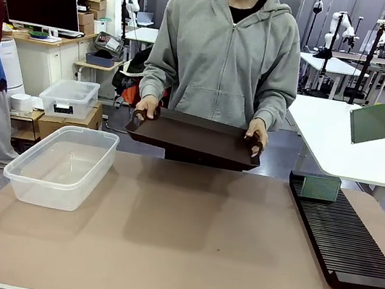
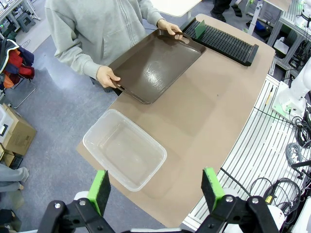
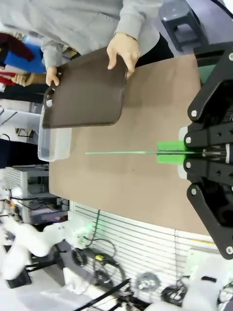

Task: Sort PCBs into racks and boxes based on the side picked up.
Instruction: If the short side of the Blank PCB is picked up, insert it into the PCB Rack ; if the long side is picked up, place it in the Organizing box.

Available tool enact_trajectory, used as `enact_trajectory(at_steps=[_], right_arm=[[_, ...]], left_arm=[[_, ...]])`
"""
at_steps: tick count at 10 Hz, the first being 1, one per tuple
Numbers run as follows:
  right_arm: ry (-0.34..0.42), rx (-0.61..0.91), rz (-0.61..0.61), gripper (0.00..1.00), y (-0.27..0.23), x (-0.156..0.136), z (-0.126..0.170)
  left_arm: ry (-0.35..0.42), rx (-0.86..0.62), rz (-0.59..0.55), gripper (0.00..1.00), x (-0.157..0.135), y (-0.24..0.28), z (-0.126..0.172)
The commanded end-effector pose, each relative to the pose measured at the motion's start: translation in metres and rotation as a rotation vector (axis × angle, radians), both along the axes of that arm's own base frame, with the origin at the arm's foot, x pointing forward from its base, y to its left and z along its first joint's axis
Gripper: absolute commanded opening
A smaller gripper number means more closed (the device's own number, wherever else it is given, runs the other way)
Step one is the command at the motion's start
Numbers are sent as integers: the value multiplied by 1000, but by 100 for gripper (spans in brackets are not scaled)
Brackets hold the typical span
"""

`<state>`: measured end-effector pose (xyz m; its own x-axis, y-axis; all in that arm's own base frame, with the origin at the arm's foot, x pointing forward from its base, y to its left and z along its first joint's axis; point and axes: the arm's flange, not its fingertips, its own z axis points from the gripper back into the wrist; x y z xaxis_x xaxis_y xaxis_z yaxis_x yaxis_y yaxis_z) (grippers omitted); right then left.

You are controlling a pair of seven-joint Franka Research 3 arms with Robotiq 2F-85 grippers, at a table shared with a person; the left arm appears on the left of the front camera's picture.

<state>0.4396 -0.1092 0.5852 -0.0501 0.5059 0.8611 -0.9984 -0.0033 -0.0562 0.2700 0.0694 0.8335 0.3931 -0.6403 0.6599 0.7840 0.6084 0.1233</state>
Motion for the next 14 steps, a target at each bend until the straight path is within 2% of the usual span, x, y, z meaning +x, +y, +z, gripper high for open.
enact_trajectory(at_steps=[1,3,6,8,9,10,11,14], right_arm=[[-63,35,31,2,-22,-7,-21],[-99,65,-20,2,-42,-2,-52],[41,85,-39,2,-59,1,-95],[89,57,-71,2,-64,11,-112],[113,110,-92,2,-63,15,-114],[158,176,-96,2,-61,12,-102],[83,80,-54,2,-64,9,-122],[83,80,-54,2,-64,9,-122]], left_arm=[[4,-4,3,100,0,-1,-1],[4,-4,3,100,0,-1,-1],[4,-4,3,100,0,-1,-1],[4,-4,3,100,0,-1,-1],[4,-4,3,100,0,-1,-1],[4,-4,3,100,0,-1,-1],[4,-4,3,100,0,-1,-1],[4,-4,3,100,0,-1,-1]])
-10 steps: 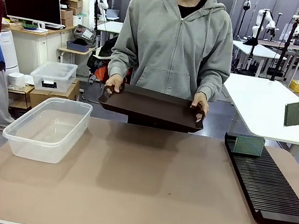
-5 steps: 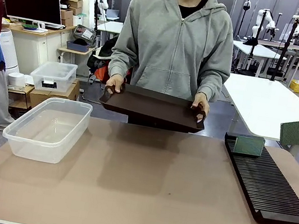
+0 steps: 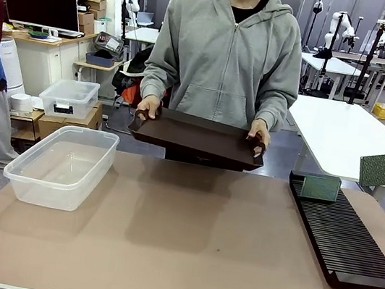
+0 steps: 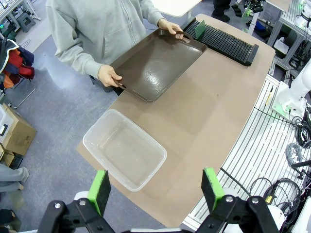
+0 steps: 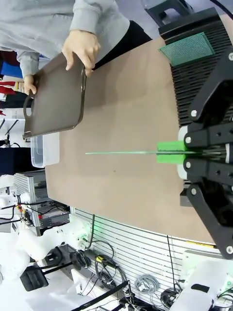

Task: Sort PCBs into racks and boxes based on the side picked up.
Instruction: If the short side of the Blank PCB is picked up, insert it into the PCB Rack ; if the long side is picked up, place it in the Organizing box.

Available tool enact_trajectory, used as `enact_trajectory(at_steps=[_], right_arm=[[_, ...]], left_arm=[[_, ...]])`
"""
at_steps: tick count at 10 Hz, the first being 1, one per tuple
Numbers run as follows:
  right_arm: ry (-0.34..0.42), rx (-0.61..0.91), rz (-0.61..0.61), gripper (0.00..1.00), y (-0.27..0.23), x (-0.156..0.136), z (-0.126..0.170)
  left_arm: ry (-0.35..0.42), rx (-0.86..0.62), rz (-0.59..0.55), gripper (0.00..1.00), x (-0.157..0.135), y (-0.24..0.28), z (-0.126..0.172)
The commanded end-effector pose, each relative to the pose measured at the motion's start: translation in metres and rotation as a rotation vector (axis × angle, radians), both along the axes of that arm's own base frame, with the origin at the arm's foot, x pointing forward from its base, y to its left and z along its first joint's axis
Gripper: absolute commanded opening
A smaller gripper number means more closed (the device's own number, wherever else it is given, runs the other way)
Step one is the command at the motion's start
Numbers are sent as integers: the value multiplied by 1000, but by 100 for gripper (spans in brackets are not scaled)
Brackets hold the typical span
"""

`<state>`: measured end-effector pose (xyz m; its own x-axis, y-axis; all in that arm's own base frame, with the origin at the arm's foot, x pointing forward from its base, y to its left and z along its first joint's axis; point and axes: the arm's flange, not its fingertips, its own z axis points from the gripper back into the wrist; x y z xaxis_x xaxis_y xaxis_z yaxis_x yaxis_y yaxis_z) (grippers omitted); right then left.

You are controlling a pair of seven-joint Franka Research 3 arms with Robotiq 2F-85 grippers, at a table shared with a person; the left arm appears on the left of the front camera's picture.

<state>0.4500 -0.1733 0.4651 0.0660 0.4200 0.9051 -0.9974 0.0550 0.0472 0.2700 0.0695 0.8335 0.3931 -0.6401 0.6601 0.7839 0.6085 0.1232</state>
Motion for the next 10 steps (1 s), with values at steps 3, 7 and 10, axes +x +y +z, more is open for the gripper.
enact_trajectory(at_steps=[3,7,10], right_arm=[[2,-57,26,2,7,18,-17],[30,-43,46,2,18,36,-66],[30,-57,32,2,13,44,-96]], left_arm=[[4,-4,3,100,0,-1,-2],[4,-4,3,100,0,-1,-2],[4,-4,3,100,0,-1,-2]])
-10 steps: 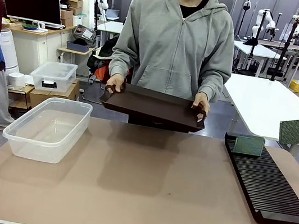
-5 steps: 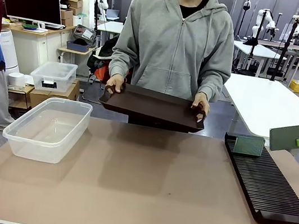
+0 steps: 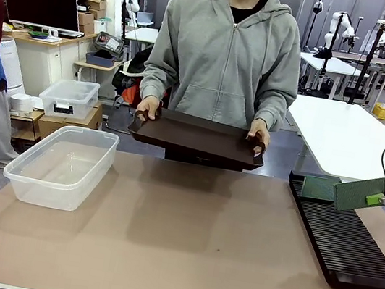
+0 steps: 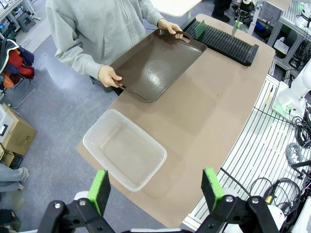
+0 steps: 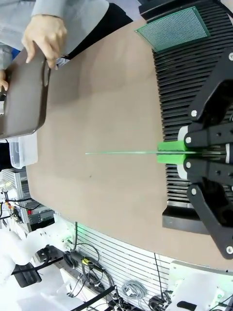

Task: Sort PCBs into racks and boxes based on the side picked up.
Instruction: If the short side of the Blank PCB is picked up, insert it into the PCB Rack ; if the long side is picked up, place it in the Organizing box.

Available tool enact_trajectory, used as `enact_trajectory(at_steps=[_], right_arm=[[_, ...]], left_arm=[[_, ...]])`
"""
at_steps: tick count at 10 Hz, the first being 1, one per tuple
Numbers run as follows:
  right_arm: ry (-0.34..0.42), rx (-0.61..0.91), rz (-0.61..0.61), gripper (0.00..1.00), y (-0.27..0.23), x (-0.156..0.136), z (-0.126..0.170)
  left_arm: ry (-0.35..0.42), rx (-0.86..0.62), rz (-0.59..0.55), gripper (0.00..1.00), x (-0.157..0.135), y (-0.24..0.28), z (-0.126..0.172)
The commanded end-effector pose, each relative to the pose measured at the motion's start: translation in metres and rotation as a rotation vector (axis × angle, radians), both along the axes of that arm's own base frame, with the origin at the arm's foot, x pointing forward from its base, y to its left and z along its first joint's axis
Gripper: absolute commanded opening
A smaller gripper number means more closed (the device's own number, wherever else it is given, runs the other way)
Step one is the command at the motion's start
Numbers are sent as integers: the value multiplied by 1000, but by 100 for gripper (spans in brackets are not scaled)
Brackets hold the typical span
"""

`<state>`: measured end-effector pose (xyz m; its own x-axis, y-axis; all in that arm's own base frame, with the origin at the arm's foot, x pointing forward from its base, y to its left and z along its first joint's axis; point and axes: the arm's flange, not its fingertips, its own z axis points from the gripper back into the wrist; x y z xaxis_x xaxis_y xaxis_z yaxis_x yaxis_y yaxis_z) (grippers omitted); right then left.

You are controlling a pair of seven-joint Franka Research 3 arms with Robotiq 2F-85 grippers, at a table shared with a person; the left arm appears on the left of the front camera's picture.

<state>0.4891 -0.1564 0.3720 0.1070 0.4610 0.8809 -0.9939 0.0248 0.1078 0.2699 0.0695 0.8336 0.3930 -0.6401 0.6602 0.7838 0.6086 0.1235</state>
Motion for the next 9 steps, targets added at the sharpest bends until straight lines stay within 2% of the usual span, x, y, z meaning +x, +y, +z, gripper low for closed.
enact_trajectory(at_steps=[1,9], right_arm=[[-37,-29,-13,2,-6,10,-10],[-19,-122,11,2,-4,41,-53]], left_arm=[[5,-4,3,100,0,-1,-2],[5,-4,3,100,0,-1,-2]])
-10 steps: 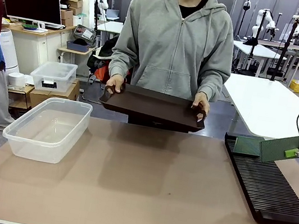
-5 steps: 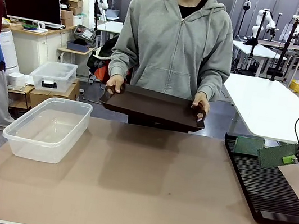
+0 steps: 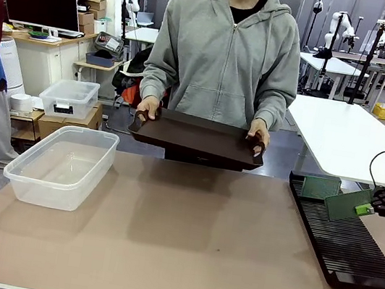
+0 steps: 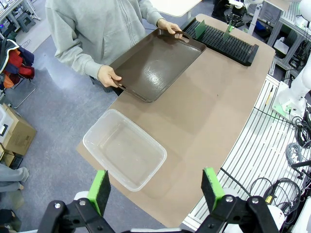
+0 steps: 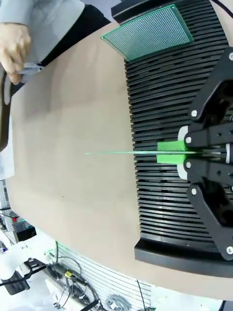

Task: Sort PCBs into racks and boxes based on the side picked up.
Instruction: If the short side of the Blank PCB is picked up, insert it into the PCB Rack ; if the long side is picked up, place it in the Organizing box.

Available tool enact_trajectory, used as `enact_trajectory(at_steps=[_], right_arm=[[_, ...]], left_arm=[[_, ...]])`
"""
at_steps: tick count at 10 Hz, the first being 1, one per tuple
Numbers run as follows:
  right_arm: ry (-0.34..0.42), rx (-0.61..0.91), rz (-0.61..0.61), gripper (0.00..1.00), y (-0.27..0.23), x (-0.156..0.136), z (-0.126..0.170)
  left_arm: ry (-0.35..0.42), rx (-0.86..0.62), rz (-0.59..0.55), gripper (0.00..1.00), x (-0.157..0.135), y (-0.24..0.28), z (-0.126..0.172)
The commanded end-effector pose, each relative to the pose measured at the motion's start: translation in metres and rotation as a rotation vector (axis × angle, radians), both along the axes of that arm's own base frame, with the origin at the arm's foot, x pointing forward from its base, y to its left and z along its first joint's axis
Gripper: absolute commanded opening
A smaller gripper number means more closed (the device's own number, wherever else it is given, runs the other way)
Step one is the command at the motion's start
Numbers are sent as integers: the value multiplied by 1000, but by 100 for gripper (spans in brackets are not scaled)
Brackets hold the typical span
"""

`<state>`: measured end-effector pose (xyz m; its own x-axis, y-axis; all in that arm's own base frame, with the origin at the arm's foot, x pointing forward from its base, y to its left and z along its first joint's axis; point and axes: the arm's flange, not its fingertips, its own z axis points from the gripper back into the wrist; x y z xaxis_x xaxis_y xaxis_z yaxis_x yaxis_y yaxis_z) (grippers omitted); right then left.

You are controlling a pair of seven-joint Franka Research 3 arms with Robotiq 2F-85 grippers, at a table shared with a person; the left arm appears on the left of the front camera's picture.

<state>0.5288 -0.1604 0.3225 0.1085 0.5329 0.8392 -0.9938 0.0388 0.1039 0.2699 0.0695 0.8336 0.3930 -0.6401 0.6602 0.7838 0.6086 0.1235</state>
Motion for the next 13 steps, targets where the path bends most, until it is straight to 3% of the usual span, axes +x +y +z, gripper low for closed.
enact_trajectory(at_steps=[1,13], right_arm=[[-26,-43,9,2,3,4,-9],[-25,-65,67,2,20,4,-34]], left_arm=[[5,-4,3,100,0,-1,-2],[5,-4,3,100,0,-1,-2]])
